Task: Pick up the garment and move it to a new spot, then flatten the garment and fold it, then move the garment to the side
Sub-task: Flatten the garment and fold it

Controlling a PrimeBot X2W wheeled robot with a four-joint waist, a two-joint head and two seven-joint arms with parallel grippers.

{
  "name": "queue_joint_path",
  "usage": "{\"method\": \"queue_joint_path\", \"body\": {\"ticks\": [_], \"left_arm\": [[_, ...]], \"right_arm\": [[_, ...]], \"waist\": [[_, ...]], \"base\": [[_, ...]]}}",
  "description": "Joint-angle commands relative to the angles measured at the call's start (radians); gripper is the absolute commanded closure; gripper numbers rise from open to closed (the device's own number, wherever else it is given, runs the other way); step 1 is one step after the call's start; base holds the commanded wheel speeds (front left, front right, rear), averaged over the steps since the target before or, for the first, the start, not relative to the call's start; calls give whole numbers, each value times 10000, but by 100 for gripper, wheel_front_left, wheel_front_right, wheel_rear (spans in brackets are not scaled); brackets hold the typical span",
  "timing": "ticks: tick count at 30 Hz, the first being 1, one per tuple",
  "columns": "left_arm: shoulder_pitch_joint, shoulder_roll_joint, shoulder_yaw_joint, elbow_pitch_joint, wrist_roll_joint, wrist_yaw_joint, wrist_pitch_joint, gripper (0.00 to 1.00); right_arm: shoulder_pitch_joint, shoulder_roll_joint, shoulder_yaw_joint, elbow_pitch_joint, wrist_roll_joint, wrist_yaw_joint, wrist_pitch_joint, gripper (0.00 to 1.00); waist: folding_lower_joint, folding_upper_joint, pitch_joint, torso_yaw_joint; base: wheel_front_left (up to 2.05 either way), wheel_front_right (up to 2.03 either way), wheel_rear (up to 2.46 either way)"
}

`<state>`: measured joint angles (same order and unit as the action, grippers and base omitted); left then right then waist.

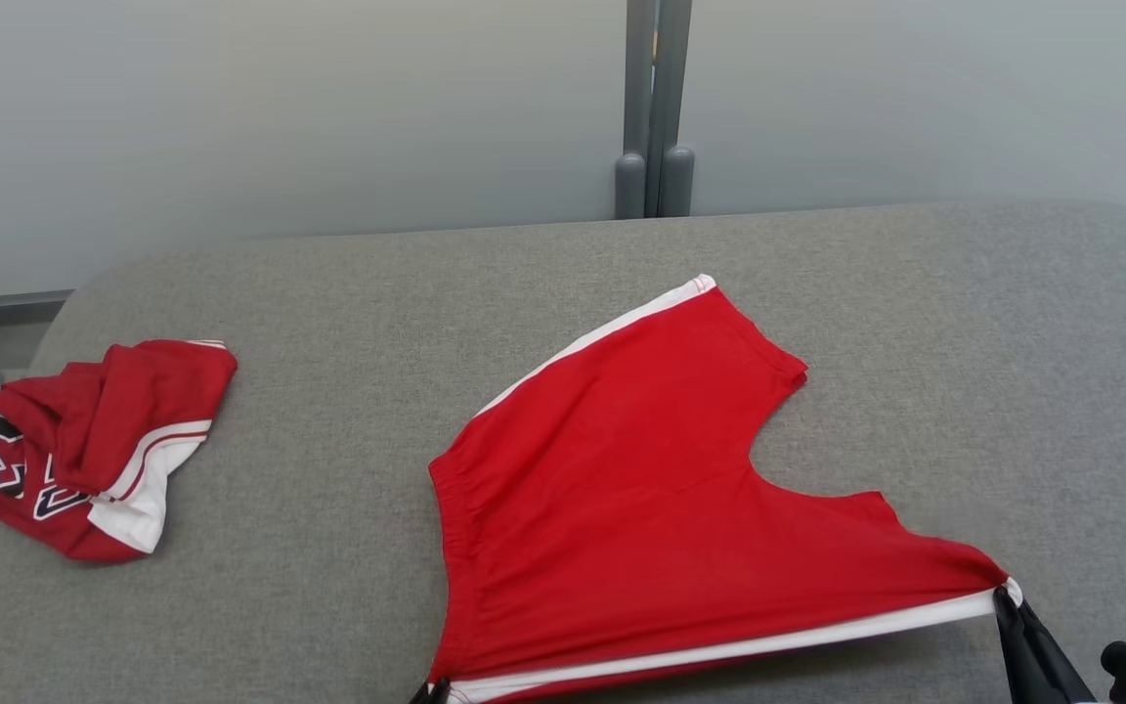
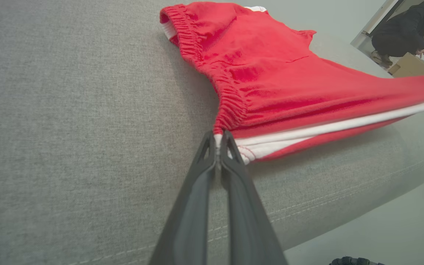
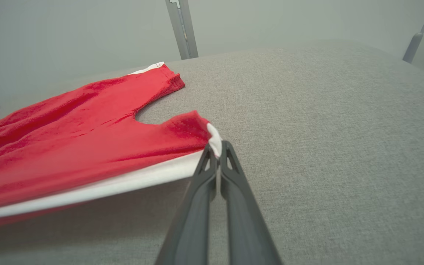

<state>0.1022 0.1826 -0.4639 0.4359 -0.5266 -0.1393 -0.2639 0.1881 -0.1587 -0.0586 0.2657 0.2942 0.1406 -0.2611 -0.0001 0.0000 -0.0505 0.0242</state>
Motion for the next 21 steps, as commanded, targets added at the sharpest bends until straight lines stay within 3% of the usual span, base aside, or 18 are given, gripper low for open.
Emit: {"method": "queue_joint_path", "body": {"ticks": [1,4,7,15,21], "left_arm": [[-102,339,265,-40,44,154,-10,100],[-529,276,-160,-519,31,131,-10,100],[-1066,416,-832,-762,-183,116,-10,100],[-3143,185,-1940,-711,-858,98,-8,100],[-4316,-277,-1979,-231,-1361,98,-7,100]], "right_arm": [[66,-71,-405,-205,-57,-180,-55,100],[-364,251,-340,-531,-449,-166,-54,100],[-1234,74,-296,-399,-524,-117,-52,100],[-4379,-1013,-67,961,-703,-111,102,100],[-6440,-1397,110,2384,-1117,-111,448,100]], "waist": [[1,0,101,120],[1,0,274,351],[1,0,470,667],[1,0,1695,1729],[1,0,2533,2337]], "base": [[0,0,0],[0,0,0],[0,0,0],[0,0,0],[0,0,0]]}}
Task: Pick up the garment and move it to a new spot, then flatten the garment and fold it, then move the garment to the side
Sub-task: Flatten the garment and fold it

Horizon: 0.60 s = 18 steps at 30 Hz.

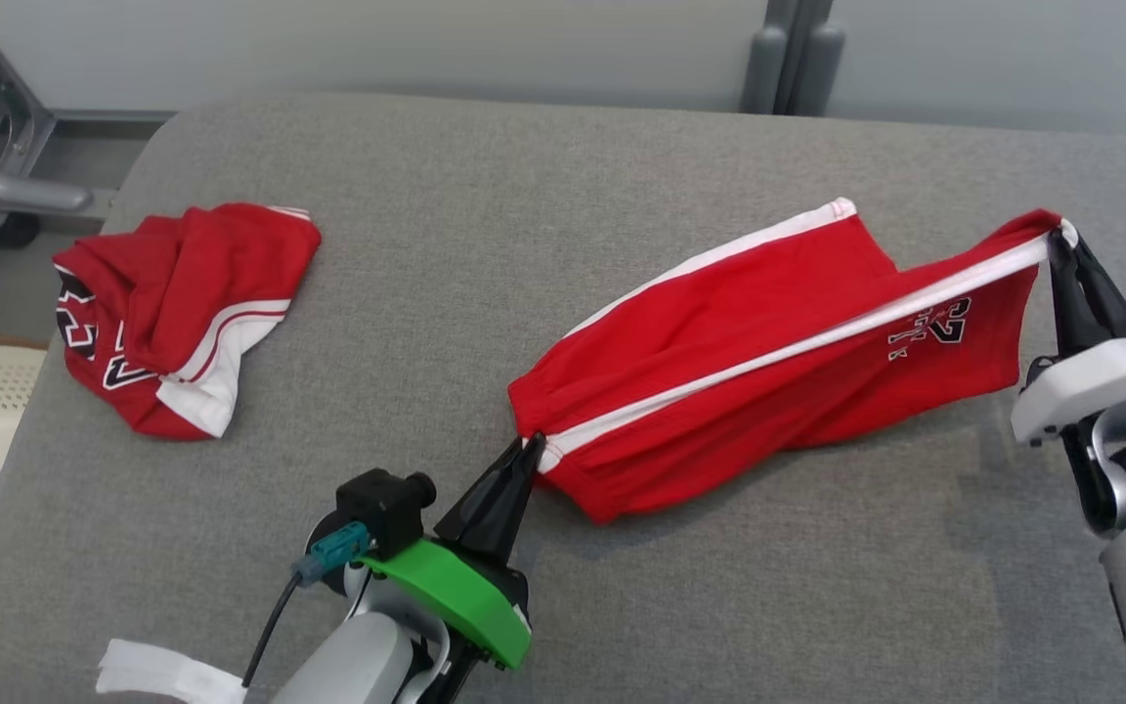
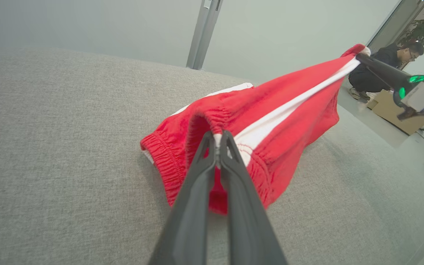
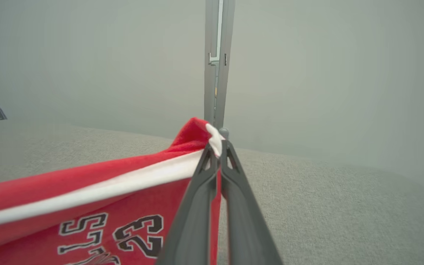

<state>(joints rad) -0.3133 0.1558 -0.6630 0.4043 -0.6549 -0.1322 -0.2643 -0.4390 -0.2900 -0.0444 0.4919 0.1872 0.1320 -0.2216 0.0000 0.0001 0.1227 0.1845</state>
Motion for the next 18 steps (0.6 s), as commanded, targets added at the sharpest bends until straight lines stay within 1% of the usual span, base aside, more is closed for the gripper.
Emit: {"method": "queue_joint_path", "body": {"ticks": [1,3,4,10,18], "left_arm": [[-308,-46,-34,169,-106,27,-3,100],[-606,-200,-28,265,-175,27,-5,100],[-606,-200,-28,265,-175,27,-5,100],[-1331,-547,-60,400,-411,25,-5,100],[-2283,-820,-15,643,-494,25,-5,100]], "right_arm": [[-439,-111,-24,387,-139,-25,120,100],[-967,-121,96,802,-334,-25,164,100],[-967,-121,96,802,-334,-25,164,100],[-2086,15,389,1845,-628,-23,220,100],[-3271,156,695,2846,-919,-22,166,100]], "waist": [[0,-1,940,808],[0,-1,1199,943],[0,-1,1199,943],[0,-1,1861,1144],[0,-1,2447,1087]], "base": [[0,0,0],[0,0,0],[0,0,0],[0,0,0],[0,0,0]]}}
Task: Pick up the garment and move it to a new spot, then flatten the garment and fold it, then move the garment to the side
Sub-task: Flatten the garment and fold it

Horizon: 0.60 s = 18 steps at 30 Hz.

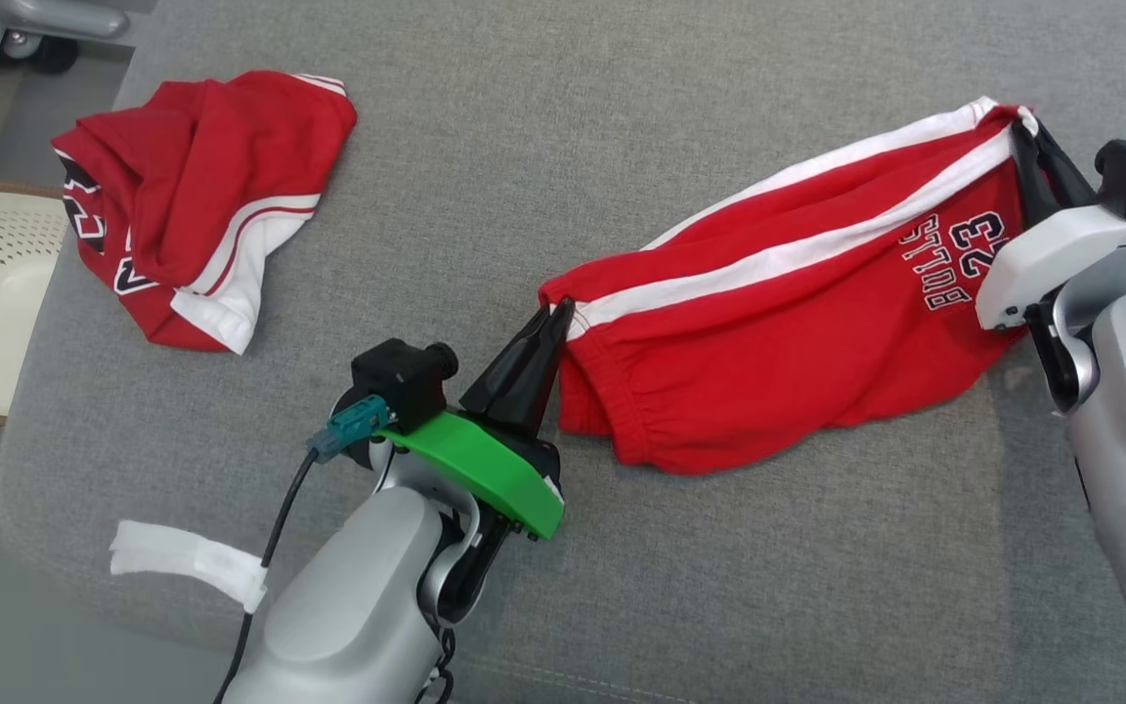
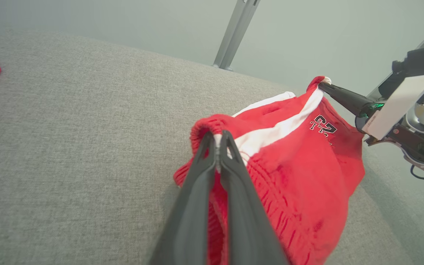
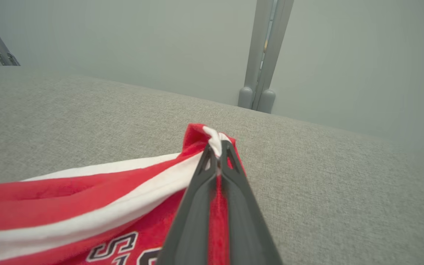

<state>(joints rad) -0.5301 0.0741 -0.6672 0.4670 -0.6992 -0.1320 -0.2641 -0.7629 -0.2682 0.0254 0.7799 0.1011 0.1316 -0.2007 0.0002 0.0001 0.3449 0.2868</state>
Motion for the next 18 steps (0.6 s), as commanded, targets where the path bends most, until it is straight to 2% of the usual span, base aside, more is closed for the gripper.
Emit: {"method": "queue_joint_path", "body": {"ticks": [1,15,16,17,18], "left_arm": [[-213,-31,37,55,-61,23,-6,100],[-651,-207,631,230,248,23,-6,100],[-649,-214,642,216,276,23,-6,100],[-662,-217,682,200,339,23,-6,100],[-669,-214,737,180,408,23,-6,87]], "right_arm": [[-183,-57,-2,95,-108,-18,-43,100],[-1645,2,-687,1518,-975,-18,-381,100],[-1712,26,-729,1575,-1027,-20,-400,85],[-1762,51,-772,1627,-1088,-18,-436,52],[-1785,104,-828,1672,-1132,-18,-463,0]], "waist": [[-2,-1,287,52],[-2,-1,830,194],[-2,-1,852,199],[-2,-1,875,202],[-2,-1,895,199]], "base": [[0,0,0],[0,0,0],[0,0,0],[0,0,0],[0,0,0]]}}
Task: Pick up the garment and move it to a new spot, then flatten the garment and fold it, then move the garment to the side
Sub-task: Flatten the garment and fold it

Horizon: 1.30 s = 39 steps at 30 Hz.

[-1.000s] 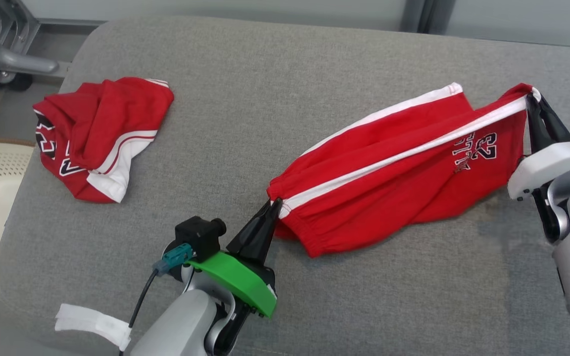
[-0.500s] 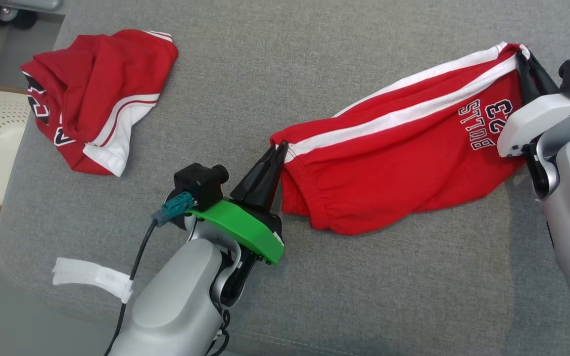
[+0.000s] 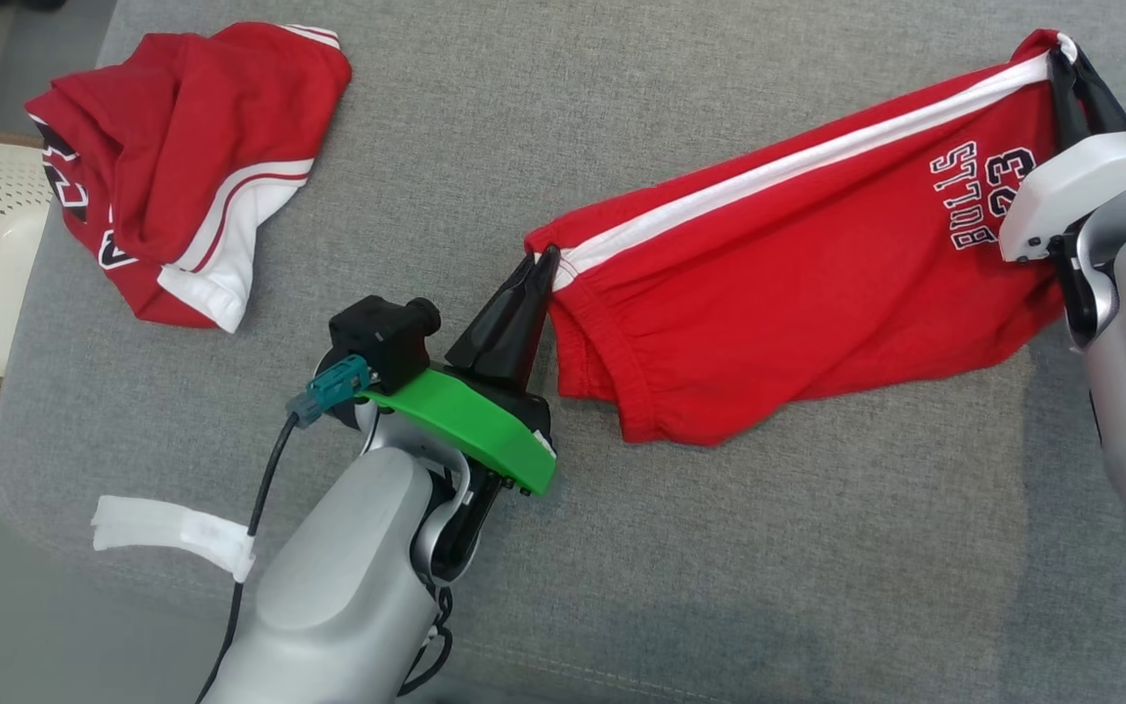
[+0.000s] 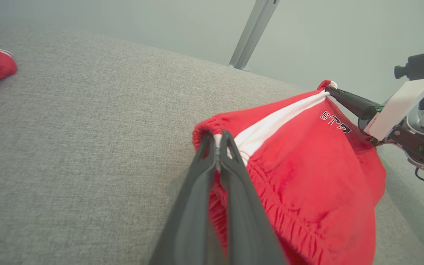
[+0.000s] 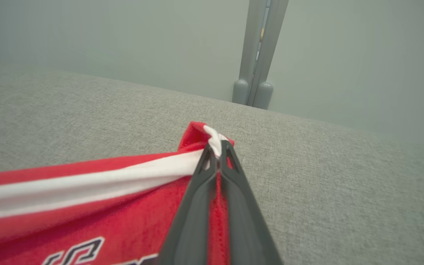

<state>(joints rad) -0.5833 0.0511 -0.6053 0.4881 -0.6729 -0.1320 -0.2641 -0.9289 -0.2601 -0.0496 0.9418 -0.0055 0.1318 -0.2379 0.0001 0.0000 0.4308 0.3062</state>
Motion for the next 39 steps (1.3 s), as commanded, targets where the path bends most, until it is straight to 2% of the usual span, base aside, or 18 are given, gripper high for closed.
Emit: {"method": "queue_joint_path", "body": {"ticks": [1,2,12,24,31,32,33,34,35,39], "left_arm": [[-126,15,153,-51,183,23,-6,50],[-104,11,181,-87,200,23,-6,0],[399,7,708,-264,777,22,-6,0],[1311,7,1122,-652,1371,22,-6,0],[1359,5,1032,-715,1454,22,-6,0],[1385,6,1020,-715,1487,24,-6,0],[1418,6,1014,-715,1513,22,-6,0],[1449,6,1015,-718,1532,22,-6,0],[1478,6,1025,-711,1552,22,-6,0],[1635,6,1037,-704,1587,22,-6,0]], "right_arm": [[-128,94,-108,115,-86,-20,-110,0],[-133,129,-116,165,-127,-20,-124,0],[461,227,-163,-43,230,-20,-281,0],[2142,-142,-161,-141,1370,-20,-280,0],[2287,14,75,539,1698,-17,-214,0],[2341,63,118,648,1784,-15,-187,18],[2411,86,178,746,1836,-12,-170,60],[2460,104,223,833,1928,-11,-170,83],[2512,129,258,909,2033,-11,-172,100],[2599,93,301,1062,2382,-18,-194,100]], "waist": [[-1,0,46,-2],[-1,0,51,-17],[-1,0,-315,-248],[-1,0,-606,-122],[-1,0,-685,6],[-1,0,-735,9],[-1,0,-798,10],[-1,0,-858,6],[-1,0,-920,-3],[-1,0,-1154,-78]], "base": [[0,0,0],[0,0,0],[0,0,0],[0,0,0],[0,0,0],[0,0,0],[0,0,0],[0,0,0],[0,0,0],[0,0,0]]}}
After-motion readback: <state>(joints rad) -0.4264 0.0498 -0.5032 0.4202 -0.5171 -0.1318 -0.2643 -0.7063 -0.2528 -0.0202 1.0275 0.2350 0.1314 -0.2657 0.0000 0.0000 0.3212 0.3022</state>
